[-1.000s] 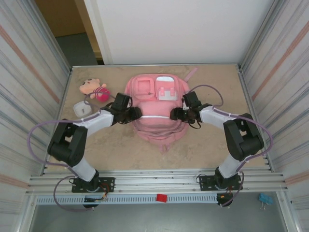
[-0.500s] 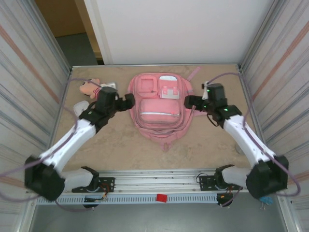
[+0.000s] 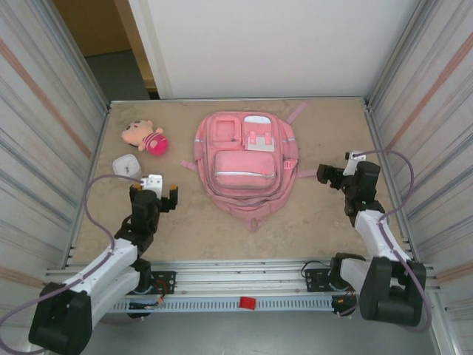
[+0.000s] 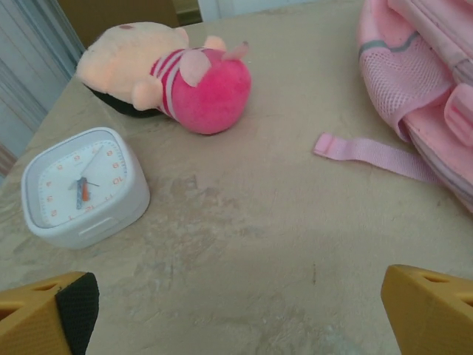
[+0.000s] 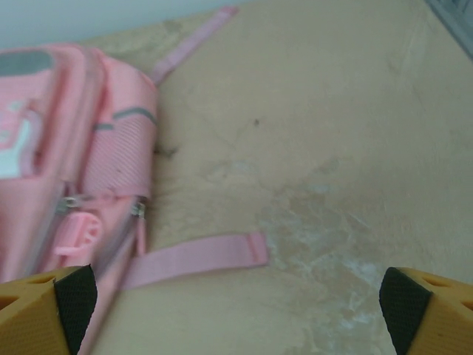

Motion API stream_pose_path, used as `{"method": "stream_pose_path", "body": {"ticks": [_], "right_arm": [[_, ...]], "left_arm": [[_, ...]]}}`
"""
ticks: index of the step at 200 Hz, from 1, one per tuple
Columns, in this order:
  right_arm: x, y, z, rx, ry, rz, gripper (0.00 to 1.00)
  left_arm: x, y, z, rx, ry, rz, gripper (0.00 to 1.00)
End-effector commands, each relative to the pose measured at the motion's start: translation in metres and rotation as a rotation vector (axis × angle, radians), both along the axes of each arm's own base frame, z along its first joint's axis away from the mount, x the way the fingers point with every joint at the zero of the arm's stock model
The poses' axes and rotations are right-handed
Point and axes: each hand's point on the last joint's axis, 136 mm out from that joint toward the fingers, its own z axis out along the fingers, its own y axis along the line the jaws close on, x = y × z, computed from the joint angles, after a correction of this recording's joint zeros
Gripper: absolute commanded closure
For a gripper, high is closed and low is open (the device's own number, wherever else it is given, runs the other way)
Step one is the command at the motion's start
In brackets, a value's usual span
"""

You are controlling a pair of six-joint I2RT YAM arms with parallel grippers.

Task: Pack the student bag

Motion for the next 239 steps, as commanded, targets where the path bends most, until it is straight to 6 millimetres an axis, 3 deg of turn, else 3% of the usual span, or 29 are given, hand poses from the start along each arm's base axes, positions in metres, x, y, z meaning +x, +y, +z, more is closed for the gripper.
{"method": "stream_pose_path", "body": {"ticks": [1,27,45,59,70,83,94,109,239], "right_arm": [[0.019,-0.002,0.009,-0.020,-0.129,0.029,0.01],[0.029,-0.002,-0.025,-0.017,-0.107,0.028,0.01],[0.040,0.005,-0.023,-0.006,-0.131,0.042,0.01],[0.043,0.020,-0.035,-0.071,-0.155,0.085,0.01],[0.046,0.033,-0.047,-0.143,-0.179,0.108,0.01],[0.048,0.024,-0.043,-0.140,-0.168,0.052,0.01],[0.052,0.021,-0.049,-0.130,-0.114,0.045,0.01],[0.056,0.008,-0.052,-0.092,-0.079,-0.011,0.01],[0.058,0.005,-0.053,-0.098,-0.072,-0.025,0.01]], "left_arm": [[0.017,-0.004,0.026,-0.036,-0.173,-0.034,0.01],[0.037,-0.007,0.025,-0.038,-0.191,-0.067,0.01],[0.055,-0.004,0.026,0.021,-0.208,-0.054,0.01],[0.067,0.001,0.017,0.011,-0.194,-0.072,0.01],[0.073,0.013,-0.005,-0.052,-0.152,-0.045,0.01],[0.083,0.024,0.001,-0.057,-0.216,-0.011,0.01],[0.083,0.025,-0.012,-0.107,-0.076,-0.004,0.01],[0.101,0.045,-0.015,-0.128,-0.059,0.078,0.01],[0.099,0.040,-0.018,-0.118,-0.025,0.078,0.01]]}}
